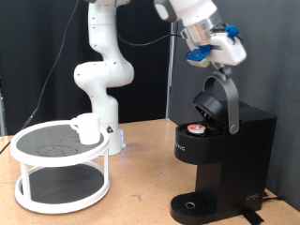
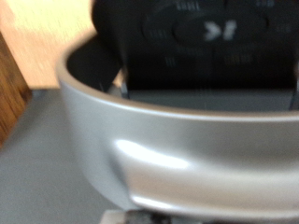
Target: Make a cup of coffee with the keurig machine
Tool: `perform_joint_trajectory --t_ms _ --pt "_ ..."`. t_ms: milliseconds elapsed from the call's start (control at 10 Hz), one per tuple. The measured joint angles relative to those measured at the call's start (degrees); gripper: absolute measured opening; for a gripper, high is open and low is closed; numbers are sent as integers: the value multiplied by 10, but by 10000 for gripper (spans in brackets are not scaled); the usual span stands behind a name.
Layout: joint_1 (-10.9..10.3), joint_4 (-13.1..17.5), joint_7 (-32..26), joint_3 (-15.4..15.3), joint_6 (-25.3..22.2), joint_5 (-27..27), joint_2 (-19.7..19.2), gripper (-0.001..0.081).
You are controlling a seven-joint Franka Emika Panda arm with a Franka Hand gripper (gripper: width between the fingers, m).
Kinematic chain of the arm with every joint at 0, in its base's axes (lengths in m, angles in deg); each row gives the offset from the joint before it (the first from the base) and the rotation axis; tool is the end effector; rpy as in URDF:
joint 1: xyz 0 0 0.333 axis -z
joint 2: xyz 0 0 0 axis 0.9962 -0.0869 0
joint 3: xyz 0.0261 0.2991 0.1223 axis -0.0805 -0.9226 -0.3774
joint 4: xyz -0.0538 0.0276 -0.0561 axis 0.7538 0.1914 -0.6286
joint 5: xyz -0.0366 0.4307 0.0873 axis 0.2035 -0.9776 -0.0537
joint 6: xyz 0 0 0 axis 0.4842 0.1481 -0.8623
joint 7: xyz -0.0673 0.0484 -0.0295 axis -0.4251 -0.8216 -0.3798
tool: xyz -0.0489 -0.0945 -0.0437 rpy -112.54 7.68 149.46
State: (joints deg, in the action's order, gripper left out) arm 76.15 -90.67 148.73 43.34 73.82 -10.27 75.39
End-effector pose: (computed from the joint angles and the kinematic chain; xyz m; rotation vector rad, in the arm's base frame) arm 0.5719 0.1163 0.5157 -0.9643 2.6179 0.6196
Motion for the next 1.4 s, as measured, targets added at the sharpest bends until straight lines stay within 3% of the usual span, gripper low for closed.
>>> perform_joint_trajectory --t_ms 300,600,1400 --pt "26 -10 33 10 -9 85 -4 0" --pt "41 -17 56 17 -9 126 -26 0" --pt "60 -36 38 32 79 150 -135 0"
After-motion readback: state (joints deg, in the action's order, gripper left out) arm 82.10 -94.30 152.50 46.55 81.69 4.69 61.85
